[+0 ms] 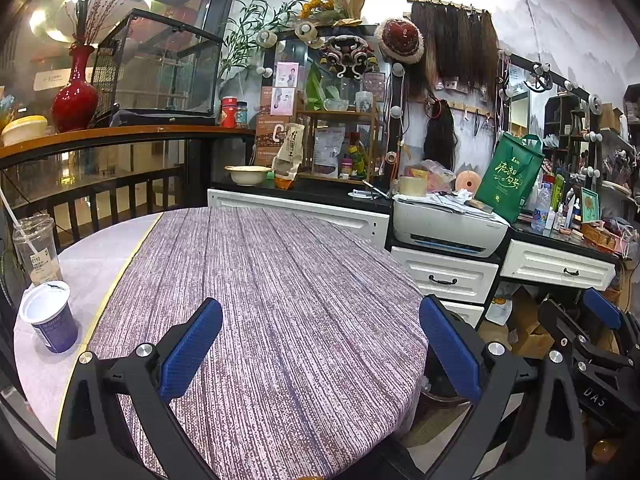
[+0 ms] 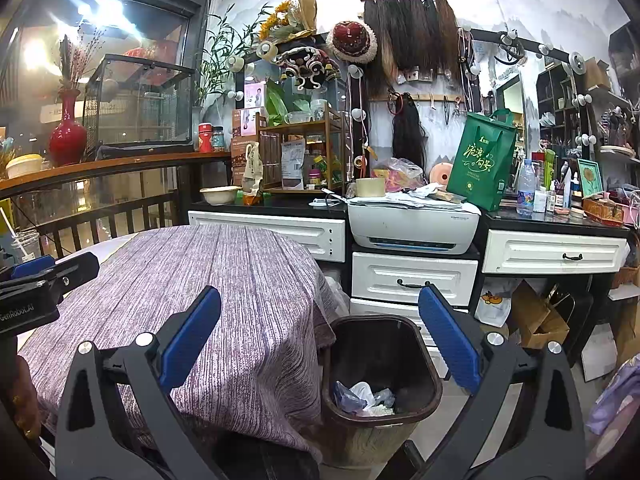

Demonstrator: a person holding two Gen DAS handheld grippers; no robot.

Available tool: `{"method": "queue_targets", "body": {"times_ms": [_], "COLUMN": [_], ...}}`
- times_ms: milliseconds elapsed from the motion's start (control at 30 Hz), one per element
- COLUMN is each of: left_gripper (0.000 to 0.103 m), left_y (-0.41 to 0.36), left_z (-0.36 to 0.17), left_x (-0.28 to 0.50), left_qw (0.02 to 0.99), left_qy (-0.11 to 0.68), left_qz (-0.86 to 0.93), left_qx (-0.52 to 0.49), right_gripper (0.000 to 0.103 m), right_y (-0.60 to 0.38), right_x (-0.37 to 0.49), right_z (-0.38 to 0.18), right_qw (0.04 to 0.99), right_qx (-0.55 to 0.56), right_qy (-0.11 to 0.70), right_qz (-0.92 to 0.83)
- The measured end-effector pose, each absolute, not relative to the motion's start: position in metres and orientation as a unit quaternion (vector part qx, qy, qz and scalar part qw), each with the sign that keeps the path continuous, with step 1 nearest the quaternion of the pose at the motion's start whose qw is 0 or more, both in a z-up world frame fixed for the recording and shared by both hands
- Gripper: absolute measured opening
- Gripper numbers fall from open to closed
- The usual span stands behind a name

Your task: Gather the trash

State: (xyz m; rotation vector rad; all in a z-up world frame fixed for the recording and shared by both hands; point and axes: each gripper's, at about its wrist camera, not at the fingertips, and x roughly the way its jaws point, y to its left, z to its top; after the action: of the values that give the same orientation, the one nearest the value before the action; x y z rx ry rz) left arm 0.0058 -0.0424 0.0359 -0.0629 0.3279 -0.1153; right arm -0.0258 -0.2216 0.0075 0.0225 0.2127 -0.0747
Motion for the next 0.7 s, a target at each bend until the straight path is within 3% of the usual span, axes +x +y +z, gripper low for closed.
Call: {"method": "queue_targets", "body": {"times_ms": [700], "left_gripper": [0.098], "left_y": [-0.049], "left_z": [0.026], "left_x": [0.003], "left_qw": [0.984], "left_qy": [0.166], "left_qz": [-0.063], "left_qx": [-0.028], "right_gripper": [0.097], "right_y": [-0.222], "right_x": [-0.026], "right_z": [0.008], "right_qw": [0.994], "right_qx": [0.012], "right_qy": [0.106], "right_qz": [-0.037]}}
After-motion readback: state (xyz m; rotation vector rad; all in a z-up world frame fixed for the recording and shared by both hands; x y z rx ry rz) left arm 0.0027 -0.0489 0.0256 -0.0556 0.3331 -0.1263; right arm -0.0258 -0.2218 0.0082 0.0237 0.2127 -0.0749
